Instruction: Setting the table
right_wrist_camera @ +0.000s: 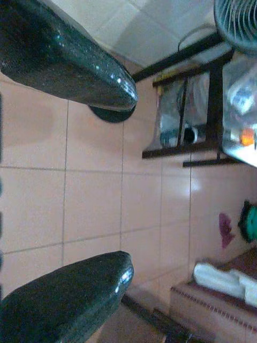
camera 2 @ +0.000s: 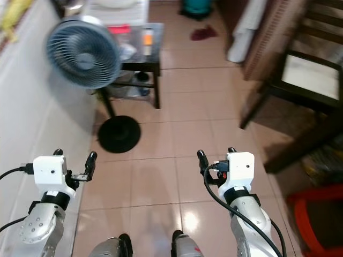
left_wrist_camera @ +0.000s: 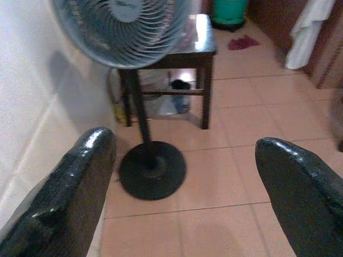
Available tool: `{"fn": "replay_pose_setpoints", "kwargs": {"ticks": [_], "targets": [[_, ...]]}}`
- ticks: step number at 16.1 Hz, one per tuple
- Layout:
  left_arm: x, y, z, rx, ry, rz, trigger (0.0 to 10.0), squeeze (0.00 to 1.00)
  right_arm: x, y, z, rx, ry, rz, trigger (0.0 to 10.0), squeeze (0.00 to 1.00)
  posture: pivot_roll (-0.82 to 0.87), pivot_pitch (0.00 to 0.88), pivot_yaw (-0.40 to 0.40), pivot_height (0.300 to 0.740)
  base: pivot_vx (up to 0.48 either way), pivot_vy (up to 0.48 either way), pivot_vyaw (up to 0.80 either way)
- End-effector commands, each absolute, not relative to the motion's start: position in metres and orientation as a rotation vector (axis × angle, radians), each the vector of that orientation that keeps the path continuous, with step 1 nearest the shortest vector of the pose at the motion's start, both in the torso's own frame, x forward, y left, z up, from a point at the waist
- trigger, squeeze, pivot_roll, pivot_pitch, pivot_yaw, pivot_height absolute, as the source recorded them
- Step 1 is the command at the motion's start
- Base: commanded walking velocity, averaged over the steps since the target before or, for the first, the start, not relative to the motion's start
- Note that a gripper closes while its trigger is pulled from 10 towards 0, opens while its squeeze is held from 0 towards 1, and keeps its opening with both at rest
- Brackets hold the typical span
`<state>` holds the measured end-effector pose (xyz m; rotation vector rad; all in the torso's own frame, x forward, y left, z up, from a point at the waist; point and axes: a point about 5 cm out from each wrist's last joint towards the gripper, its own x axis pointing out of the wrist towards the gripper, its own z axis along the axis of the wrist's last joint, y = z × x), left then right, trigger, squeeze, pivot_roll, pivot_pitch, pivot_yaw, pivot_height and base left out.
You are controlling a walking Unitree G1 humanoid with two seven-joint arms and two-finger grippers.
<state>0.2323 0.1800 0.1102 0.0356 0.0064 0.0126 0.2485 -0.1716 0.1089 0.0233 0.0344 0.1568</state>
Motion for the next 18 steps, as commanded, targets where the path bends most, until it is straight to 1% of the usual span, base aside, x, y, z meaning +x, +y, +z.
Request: {"fn": "replay_pose_setpoints", "kwargs": {"ticks": [1,8,18], "targets": [[0.2297,0.1825,0.1046,0.013,0.036,0.013,10.0,0.0,0.2455,-0.1735,0.1069,0.025,0.05,0.148,10.0,0.0,-0.08,0.24,-0.012,0.74,0.0,0.0,-0.8],[0.2309,0.1803,0.1055,-0.011,0.031,-0.024,10.0,0.0,0.2453,-0.1726,0.1073,0.014,0.052,0.156,10.0,0.0,-0.08,0.243,-0.01,0.74,0.0,0.0,-0.8],[0.2323,0.1773,0.1035,-0.019,0.041,-0.055,10.0,0.0,0.2447,-0.1695,0.1063,0.014,0.057,0.165,10.0,0.0,-0.09,0.246,-0.01,0.74,0.334,0.0,-0.8]]}}
